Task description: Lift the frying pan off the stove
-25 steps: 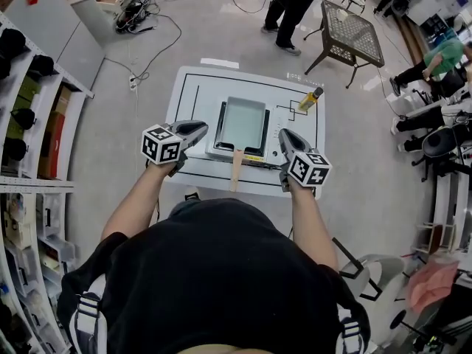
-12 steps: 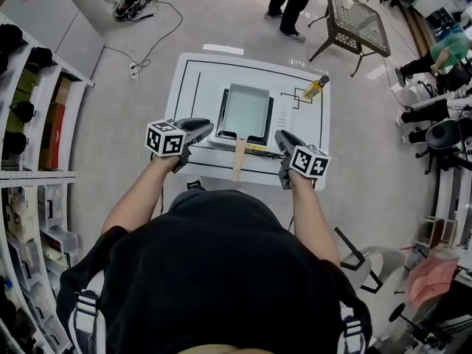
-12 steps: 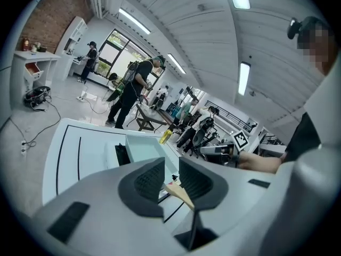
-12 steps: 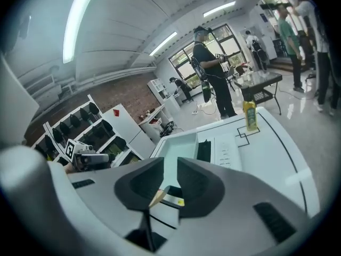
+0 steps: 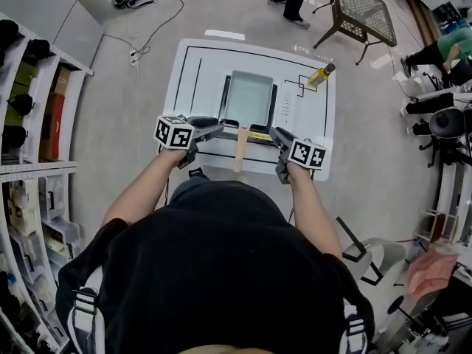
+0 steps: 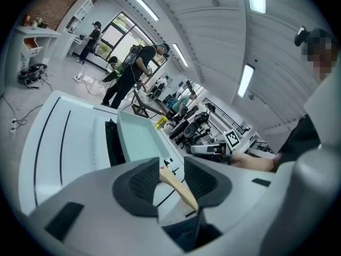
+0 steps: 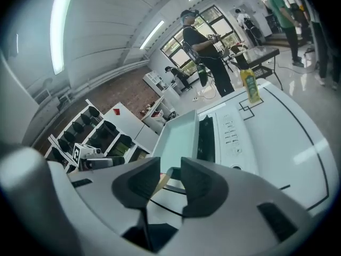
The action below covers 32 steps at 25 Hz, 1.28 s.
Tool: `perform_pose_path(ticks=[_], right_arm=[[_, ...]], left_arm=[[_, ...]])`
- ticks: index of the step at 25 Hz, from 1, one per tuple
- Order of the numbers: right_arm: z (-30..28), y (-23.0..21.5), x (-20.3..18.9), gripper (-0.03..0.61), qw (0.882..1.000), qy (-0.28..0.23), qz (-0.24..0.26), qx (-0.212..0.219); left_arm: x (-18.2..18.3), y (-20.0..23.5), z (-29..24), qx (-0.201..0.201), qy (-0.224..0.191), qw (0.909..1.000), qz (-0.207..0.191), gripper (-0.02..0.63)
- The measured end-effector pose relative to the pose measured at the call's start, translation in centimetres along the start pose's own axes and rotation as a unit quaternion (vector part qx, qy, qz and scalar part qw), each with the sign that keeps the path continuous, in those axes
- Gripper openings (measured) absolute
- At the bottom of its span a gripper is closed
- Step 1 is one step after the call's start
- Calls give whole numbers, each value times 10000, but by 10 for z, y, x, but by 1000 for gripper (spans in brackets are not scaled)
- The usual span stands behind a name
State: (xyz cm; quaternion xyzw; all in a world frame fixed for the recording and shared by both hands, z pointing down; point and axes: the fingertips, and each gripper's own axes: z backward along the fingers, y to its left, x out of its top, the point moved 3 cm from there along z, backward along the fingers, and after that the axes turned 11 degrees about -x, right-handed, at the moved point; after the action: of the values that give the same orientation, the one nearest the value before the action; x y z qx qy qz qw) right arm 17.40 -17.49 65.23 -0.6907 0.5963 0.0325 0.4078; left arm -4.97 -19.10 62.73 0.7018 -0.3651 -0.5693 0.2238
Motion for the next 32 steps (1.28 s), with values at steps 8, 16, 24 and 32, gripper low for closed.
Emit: perform_pose_path(ticks=[8, 16, 24, 32], right_arm=[[-17, -2, -17, 138, 9968, 241, -647, 391], [-35, 11, -39, 192, 9873, 630, -1108, 952], [-49, 18, -55, 225, 9785, 1036, -1276, 1249], [-57, 31, -64, 227, 9618, 1345, -1629, 1742]], left_arm=[[-24, 10, -18, -511, -67, 9954, 812, 173], [-49, 8, -44, -878, 278, 9885, 1196, 205], [-72, 2, -66, -1167, 465, 9784, 1640, 241], [-87, -4, -77, -1400, 561, 9694, 1936, 247]])
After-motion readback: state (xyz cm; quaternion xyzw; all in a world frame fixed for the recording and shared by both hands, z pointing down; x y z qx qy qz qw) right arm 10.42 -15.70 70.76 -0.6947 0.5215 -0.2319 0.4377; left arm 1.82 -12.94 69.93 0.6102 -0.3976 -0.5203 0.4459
